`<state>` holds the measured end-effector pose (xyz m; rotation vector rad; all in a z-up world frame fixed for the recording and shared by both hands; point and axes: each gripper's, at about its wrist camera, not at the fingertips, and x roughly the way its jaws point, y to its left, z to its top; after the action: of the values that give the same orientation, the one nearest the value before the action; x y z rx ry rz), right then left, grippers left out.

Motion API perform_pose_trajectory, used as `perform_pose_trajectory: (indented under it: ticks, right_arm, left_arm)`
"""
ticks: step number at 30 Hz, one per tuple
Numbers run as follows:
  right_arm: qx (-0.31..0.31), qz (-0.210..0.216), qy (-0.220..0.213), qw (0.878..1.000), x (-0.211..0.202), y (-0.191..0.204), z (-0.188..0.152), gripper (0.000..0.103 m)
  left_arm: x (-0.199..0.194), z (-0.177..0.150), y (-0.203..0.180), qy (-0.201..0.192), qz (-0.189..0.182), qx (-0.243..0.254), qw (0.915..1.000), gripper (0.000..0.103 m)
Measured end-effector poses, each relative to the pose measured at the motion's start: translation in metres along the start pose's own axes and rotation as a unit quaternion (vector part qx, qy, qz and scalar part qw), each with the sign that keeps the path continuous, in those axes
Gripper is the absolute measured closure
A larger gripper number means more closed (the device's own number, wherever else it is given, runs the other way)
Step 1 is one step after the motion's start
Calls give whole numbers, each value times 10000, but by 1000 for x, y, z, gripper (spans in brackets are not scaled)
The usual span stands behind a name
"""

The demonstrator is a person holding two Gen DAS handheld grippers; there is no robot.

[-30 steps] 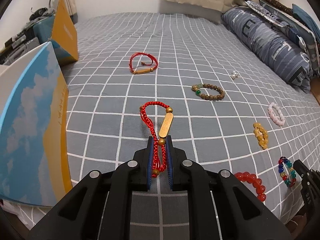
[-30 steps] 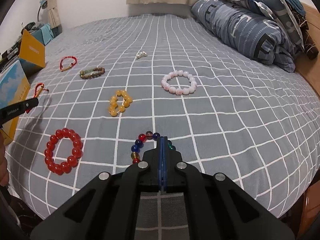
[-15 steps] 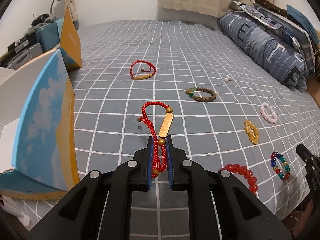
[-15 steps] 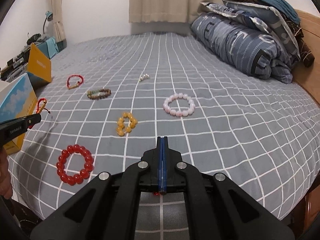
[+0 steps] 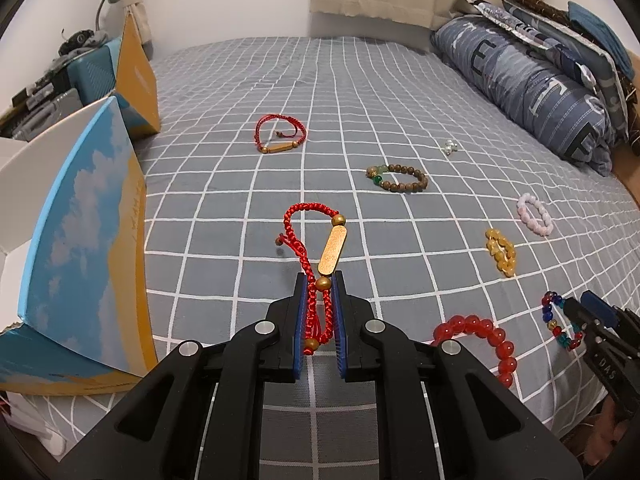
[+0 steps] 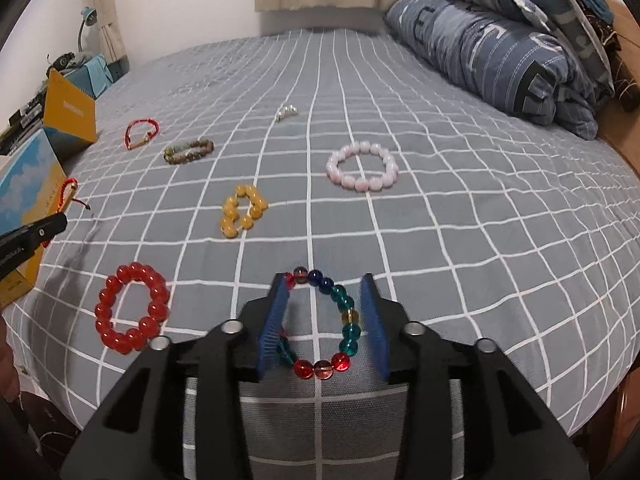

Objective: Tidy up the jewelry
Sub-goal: 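Lift both bracelets and carry them over the white box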

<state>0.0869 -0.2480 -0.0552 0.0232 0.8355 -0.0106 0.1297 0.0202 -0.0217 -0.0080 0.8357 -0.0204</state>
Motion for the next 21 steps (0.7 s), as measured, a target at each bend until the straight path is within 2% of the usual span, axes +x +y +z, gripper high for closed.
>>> perform_pose_trajectory:
  ticks: [2, 4, 5, 8, 9, 10, 13, 17, 21]
  right_arm:
    - [-6, -13, 93, 10000, 6, 1, -2, 56]
    - [-42, -23, 187, 9998, 11, 3, -4, 42]
    - [-50, -38, 214, 9998, 14, 4, -5, 39]
    - [-49, -57, 427, 9991, 27, 4, -7, 37]
    - [-67, -90, 410, 9991, 27, 5, -7, 46]
    - [-122, -97, 403, 9991, 27, 6, -8, 61]
    - [-137, -126, 419, 9989, 27, 6, -7, 83]
    - [-46, -89, 377, 9992, 24, 3, -6, 85]
    - [15, -69, 161, 9998, 15, 1, -3, 86]
  left_arm:
    - [1, -1, 1, 11, 10, -8, 10000, 92]
    - [1, -1, 1, 24, 7, -8, 10000, 92]
    - [1, -1, 2, 24, 3, -10, 10000, 92]
    - [1, -1, 2, 31, -3, -12, 10000, 92]
    - [1, -1, 2, 31, -7, -11, 10000, 92]
    - [1, -2, 2, 32, -6, -2, 10000, 92]
    - [1, -3, 2, 38, -6, 7, 10000, 92]
    - [0, -3, 1, 34, -3, 12, 10000, 92]
    - [-2, -3, 1, 1, -16, -11, 10000, 92]
